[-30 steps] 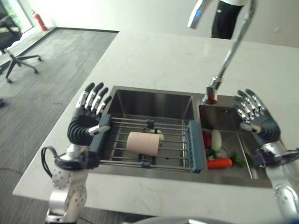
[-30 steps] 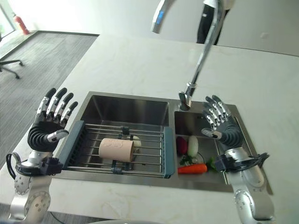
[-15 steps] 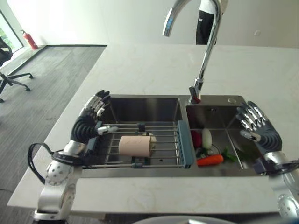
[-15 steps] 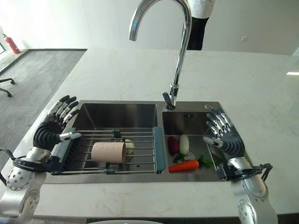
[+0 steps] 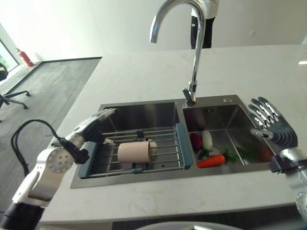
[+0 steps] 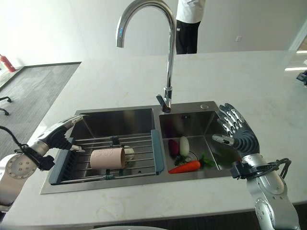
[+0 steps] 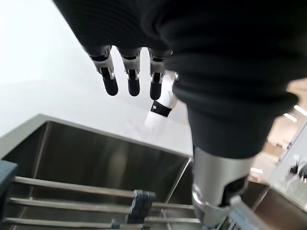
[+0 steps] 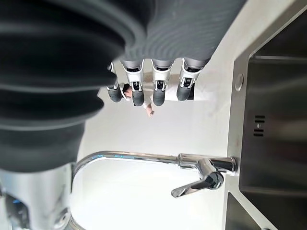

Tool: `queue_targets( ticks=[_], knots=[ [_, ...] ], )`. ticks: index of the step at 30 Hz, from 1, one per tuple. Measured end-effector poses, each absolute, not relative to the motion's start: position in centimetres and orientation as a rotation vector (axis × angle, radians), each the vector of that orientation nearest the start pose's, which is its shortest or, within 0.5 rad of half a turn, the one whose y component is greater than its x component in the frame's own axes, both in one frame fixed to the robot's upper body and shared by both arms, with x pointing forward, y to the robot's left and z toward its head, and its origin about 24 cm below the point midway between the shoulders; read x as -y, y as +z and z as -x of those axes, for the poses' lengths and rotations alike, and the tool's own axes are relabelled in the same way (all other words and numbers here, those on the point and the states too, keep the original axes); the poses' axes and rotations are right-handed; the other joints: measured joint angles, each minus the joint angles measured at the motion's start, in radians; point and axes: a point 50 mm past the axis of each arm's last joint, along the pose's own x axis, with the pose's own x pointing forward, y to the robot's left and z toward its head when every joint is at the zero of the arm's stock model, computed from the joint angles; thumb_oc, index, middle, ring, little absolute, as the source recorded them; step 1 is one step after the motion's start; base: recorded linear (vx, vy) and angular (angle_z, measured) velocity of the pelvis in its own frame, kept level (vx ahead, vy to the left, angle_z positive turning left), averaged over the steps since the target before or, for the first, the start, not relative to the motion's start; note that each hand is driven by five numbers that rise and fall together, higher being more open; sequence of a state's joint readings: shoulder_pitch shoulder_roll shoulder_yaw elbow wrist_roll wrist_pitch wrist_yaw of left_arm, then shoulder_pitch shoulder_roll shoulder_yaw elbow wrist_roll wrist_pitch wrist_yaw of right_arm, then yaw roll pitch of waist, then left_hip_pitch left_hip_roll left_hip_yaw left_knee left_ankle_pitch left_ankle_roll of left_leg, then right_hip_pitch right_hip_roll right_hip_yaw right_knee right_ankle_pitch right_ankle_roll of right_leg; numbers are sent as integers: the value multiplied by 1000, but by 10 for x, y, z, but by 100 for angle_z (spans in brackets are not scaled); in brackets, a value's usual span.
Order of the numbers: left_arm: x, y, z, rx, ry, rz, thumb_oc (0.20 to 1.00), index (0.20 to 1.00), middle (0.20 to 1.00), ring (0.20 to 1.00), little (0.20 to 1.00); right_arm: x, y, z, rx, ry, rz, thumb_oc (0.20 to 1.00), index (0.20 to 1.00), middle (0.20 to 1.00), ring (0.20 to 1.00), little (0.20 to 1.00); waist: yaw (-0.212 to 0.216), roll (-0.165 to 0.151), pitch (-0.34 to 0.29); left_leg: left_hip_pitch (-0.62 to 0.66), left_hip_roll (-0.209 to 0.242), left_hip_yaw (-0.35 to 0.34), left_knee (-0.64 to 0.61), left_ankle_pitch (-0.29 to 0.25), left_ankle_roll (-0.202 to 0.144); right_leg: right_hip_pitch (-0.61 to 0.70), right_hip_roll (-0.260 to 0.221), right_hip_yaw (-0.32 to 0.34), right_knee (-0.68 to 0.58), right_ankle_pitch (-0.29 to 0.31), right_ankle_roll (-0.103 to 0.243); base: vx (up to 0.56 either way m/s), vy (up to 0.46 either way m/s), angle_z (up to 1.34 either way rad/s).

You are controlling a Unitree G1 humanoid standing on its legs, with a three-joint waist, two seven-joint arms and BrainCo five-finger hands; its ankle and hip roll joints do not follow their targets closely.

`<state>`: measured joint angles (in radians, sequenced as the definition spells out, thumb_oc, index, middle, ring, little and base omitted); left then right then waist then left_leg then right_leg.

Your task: Place the dishes in the dishwasher.

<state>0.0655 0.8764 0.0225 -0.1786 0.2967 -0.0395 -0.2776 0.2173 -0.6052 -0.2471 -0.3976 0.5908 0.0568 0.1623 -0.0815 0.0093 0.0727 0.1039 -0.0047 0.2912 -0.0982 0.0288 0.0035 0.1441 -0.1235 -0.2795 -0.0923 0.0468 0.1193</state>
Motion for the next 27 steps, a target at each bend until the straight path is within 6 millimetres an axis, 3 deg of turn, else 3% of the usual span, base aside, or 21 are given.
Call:
queue_targets(
  ticks=[9,21,25,27],
  knots=[
    [-261,93,-244,-146,-402,-1215,1000,1000,1000,1000,1000,261,131,-211,167,139,84,1000,1000,1000,1000,1000,-21,-12,-32,-7,15,23,0,1,-1,-19,14,26,0,-17,-20,5,3,-9],
    [-275,56,-240,-341,-395,-1211,1000,1000,1000,1000,1000,260,132,-211,169,151,88,1000,1000,1000,1000,1000,-26,-13,-36,0,20,48,-1,2,-3,-23,18,49,-1,-14,-21,-13,-12,-6],
    [-273,55,-240,-343,-398,-1211,1000,1000,1000,1000,1000,260,132,-211,170,152,96,1000,1000,1000,1000,1000,-26,-13,-36,0,20,50,-1,2,-3,-23,18,50,0,-14,-20,0,0,0],
    [-272,43,-237,-376,-421,-1220,1000,1000,1000,1000,1000,259,131,-211,170,158,90,1000,1000,1000,1000,1000,-27,-14,-36,2,20,50,-1,2,-3,-22,18,51,-1,-17,-17,0,0,0]
  ],
)
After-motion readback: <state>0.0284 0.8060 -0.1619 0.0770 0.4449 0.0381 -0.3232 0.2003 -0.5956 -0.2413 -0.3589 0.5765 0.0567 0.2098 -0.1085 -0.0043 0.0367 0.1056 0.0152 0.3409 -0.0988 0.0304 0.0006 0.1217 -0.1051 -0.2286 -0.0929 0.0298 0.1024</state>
